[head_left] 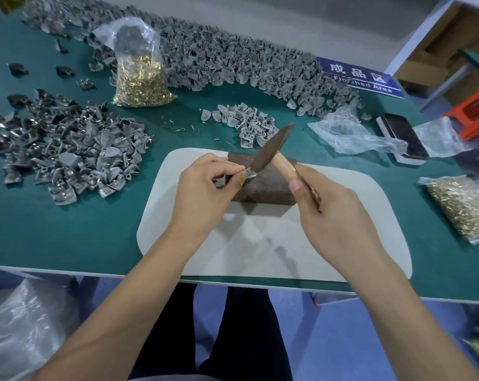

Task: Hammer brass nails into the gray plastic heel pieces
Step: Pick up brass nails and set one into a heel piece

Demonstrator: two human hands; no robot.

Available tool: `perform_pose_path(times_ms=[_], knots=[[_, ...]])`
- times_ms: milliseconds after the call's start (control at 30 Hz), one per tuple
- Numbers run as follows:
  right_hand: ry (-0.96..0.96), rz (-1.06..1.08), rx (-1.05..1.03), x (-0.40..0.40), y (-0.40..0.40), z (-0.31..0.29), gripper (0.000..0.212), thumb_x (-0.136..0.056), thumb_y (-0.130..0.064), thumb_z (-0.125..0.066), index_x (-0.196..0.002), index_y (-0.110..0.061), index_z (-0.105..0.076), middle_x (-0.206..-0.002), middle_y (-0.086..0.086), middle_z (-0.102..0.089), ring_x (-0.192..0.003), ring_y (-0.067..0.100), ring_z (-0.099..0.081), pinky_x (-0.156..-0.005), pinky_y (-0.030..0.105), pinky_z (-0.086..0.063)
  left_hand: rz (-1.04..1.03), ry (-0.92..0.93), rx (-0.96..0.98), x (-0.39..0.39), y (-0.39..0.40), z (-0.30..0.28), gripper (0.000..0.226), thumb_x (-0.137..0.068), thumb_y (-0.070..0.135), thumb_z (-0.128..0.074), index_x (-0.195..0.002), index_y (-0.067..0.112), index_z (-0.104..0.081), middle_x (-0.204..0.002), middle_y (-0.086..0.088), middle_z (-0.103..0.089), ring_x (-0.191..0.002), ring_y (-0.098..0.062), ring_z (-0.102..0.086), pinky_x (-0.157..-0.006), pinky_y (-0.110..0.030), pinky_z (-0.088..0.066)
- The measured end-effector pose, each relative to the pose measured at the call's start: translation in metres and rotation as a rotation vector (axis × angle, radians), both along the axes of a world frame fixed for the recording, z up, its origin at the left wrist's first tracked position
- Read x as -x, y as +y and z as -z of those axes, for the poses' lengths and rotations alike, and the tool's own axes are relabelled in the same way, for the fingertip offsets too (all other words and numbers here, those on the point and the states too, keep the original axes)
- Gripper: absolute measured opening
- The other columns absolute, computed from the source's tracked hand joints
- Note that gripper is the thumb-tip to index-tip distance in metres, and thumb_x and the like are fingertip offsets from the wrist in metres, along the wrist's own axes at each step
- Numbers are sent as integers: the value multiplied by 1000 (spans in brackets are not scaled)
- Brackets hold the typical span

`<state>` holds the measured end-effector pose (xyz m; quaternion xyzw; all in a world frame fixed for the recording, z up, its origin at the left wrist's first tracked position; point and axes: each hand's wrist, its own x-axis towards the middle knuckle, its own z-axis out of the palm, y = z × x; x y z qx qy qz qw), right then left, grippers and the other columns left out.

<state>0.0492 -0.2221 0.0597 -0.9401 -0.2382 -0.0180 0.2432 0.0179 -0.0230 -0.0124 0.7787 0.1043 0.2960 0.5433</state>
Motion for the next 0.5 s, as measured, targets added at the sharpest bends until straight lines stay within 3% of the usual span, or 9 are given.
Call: perform_pose_path(times_ms=[167,300,500], knots=[[-22,30,-38,5,2,-1,26,-105,-45,-37,-123,-38,-54,-64,-3,-52,-63,28,-52,-57,44,-47,8,-22,-17,-1,1,2,12,-88,12,-79,-94,21,-81,-93,7,-71,-91,-6,-67,-82,-20,-52],[-85,30,-28,4,1,-4,16,-106,-46,-37,-108,-38,-51,-63,-3,-51,-62,25,-52,-55,42,-47,25,-22,-15,-1,1,4,13,-88,13,-79,-94,25,-80,-93,8,-71,-92,-7,-67,-82,-20,-52],[-38,4,12,-3,4,-1,16,-106,-44,-39,-109,-38,-53,-66,-6,-51,-66,26,-53,-59,44,-48,24,-50,15,-1,0,2,36,-88,15,-79,-88,50,-70,-92,15,-69,-91,-4,-66,-76,-11,-48]])
